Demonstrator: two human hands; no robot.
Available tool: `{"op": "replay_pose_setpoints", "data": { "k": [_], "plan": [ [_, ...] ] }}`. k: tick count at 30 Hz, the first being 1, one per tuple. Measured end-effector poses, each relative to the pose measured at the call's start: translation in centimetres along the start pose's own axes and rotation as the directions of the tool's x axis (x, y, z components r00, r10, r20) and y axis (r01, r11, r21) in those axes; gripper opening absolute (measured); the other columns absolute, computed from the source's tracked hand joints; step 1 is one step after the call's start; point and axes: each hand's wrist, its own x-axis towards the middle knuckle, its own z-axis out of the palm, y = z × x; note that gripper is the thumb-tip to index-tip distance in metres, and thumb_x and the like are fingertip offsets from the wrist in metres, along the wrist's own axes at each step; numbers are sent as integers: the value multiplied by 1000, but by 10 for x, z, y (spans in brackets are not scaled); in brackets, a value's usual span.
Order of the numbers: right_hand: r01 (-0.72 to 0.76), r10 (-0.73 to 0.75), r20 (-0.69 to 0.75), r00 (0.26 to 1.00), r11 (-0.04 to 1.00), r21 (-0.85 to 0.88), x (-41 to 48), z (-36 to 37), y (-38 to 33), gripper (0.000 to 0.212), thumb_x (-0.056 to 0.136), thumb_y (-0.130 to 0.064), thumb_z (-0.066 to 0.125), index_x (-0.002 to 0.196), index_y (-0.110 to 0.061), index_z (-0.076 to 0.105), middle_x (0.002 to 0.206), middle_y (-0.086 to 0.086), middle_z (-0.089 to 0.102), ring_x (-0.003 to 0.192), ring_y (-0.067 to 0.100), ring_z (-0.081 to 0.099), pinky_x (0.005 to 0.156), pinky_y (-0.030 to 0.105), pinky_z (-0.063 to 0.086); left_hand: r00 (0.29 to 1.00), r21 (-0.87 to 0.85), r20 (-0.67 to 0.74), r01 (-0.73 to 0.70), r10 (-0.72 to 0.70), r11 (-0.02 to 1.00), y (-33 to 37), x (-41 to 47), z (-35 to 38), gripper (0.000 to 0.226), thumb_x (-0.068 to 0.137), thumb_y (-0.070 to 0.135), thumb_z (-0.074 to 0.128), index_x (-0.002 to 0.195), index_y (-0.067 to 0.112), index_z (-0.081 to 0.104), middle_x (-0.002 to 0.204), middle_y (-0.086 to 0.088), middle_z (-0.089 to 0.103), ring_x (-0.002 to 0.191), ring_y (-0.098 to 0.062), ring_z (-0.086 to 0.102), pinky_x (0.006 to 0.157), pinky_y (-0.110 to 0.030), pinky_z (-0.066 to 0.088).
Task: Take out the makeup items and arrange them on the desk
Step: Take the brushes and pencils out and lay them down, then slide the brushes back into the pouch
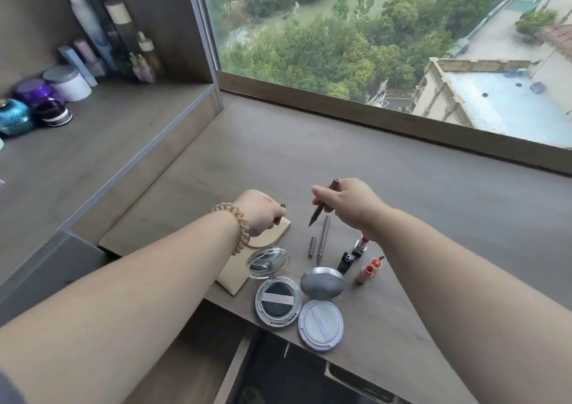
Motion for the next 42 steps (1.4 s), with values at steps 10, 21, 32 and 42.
{"op": "replay_pose_setpoints", "data": {
  "k": [10, 21, 32, 42],
  "plan": [
    [-210, 222, -14, 975, 900, -381, 45, 35, 21, 34, 81, -36, 68, 97, -6, 64, 83, 8, 71, 78, 26, 66, 74, 32, 52, 999, 448, 37, -32, 18, 894, -12, 38, 33, 20, 69, 30, 66, 80, 17, 76, 85, -6, 73, 97, -21, 60, 85, -34, 54],
    [-92, -23, -181, 983, 793, -603, 65, 44, -7, 29, 88, -33, 55, 113, -18, 55, 114, 3, 61, 106, 27, 56, 72, 31, 39, 980, 254, -192, 1, 49, 967, -44, 32, -31, 13, 81, 17, 62, 85, 12, 73, 92, -6, 73, 86, -20, 64, 67, -21, 45],
    [319, -126, 310, 942, 615, -721, 54, 118, -30, 39, 76, -40, 66, 109, -20, 60, 110, 0, 59, 105, 25, 55, 80, 34, 48, 986, 356, -150, 121, -71, 927, -109, 30, -28, 51, 60, 44, 81, 98, 22, 53, 104, 2, 60, 94, -18, 56, 76, -27, 42],
    [374, -285, 254, 924, 542, -752, 47, 127, -27, 61, 68, -55, 66, 113, -17, 51, 106, 2, 52, 105, 25, 52, 77, 36, 40, 996, 63, -81, 49, -44, 997, -98, 25, -39, 28, 72, 19, 74, 67, 18, 47, 72, 0, 57, 72, -19, 54, 64, -29, 44]
  ]
}}
